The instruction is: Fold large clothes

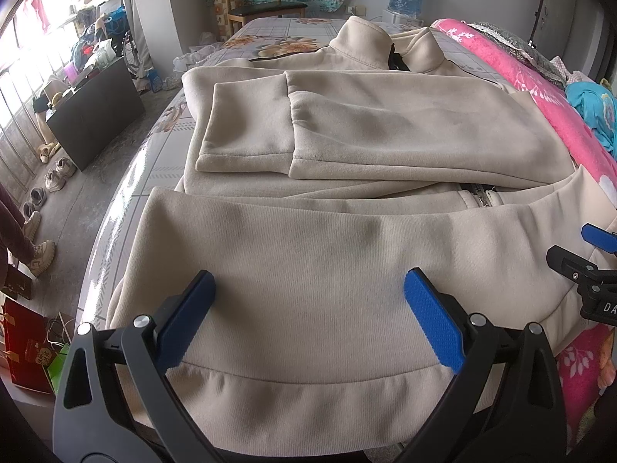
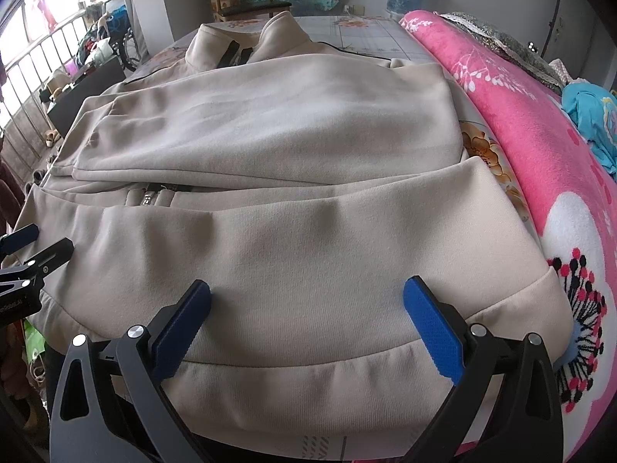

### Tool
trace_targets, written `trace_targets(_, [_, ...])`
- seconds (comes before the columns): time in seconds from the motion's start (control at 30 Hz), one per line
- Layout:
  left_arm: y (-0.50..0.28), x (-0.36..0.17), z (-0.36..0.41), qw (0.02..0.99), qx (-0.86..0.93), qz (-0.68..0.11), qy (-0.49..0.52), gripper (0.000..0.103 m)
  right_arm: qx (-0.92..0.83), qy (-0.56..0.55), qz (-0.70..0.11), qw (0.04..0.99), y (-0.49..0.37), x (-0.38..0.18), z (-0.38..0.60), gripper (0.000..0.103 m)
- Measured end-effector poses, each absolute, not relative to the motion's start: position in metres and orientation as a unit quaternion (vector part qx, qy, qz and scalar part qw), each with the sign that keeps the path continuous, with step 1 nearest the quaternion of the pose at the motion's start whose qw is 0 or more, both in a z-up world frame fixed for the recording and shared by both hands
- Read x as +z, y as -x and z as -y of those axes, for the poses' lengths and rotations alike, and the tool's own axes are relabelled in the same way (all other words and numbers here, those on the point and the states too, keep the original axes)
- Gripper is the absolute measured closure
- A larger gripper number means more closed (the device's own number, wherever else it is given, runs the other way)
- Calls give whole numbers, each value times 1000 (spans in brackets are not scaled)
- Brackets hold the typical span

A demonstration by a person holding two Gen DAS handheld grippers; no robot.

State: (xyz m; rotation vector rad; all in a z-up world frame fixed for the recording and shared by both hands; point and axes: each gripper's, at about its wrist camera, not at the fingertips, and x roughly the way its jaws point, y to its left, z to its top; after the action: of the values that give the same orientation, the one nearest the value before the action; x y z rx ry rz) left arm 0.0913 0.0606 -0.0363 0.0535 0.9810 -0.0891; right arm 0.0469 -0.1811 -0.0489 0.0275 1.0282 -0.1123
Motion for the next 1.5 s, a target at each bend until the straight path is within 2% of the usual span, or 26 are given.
trace_targets(0.77, [-93, -30, -64, 883, -45, -466, -31, 7, -49, -10, -494, 868, -48, -49, 181, 6])
trace_targets(0.97, [-98, 24, -87, 913, -43, -405, -33, 7, -23, -25, -512, 859, -58, -37, 186, 6])
trace_targets(1.1, [-120, 76, -98, 934, -55, -351, -44, 7, 10, -40, -476, 878, -69, 3, 193, 6])
trace_targets(1.3, [-181, 116, -95, 936, -84, -343, -14, 8, 61, -39, -416, 907, -103, 68, 202, 6])
trace_targets(1.5, [-242, 119, -67, 931, -100, -351, -3, 8, 109, -128, -447, 879, -171, 79, 228, 6])
